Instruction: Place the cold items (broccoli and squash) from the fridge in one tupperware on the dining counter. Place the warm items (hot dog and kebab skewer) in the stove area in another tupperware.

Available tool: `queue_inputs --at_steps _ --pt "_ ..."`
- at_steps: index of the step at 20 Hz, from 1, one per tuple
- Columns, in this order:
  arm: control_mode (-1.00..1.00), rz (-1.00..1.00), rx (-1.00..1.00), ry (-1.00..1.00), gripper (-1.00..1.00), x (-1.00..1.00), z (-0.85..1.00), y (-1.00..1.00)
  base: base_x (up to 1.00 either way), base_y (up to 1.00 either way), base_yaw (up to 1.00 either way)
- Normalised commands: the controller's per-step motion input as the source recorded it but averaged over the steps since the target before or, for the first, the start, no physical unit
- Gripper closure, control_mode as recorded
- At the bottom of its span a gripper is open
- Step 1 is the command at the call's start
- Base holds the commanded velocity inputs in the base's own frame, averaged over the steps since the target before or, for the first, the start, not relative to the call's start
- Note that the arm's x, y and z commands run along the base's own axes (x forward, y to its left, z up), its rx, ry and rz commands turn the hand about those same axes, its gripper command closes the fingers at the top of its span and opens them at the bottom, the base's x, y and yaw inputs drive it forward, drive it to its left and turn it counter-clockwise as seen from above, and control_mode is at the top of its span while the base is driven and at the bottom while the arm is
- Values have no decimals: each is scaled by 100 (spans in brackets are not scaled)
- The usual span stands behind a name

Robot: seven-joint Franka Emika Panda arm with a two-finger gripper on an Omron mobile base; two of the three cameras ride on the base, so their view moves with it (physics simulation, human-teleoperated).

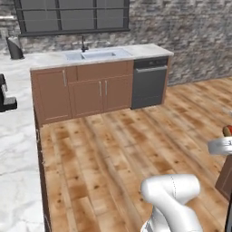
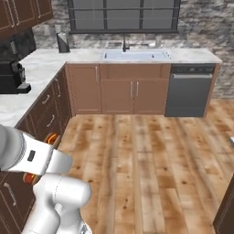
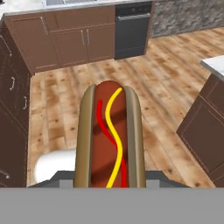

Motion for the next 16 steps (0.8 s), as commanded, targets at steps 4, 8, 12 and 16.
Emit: queue_inputs --at_steps 4,8,12,16 --pt "100 0 0 0 100 0 0 0 14 7 -5" --pt "100 0 0 0 100 0 0 0 73 16 1" --pt "100 0 0 0 100 0 0 0 100 -26 21" --pt "100 0 0 0 100 0 0 0 98 -34 17"
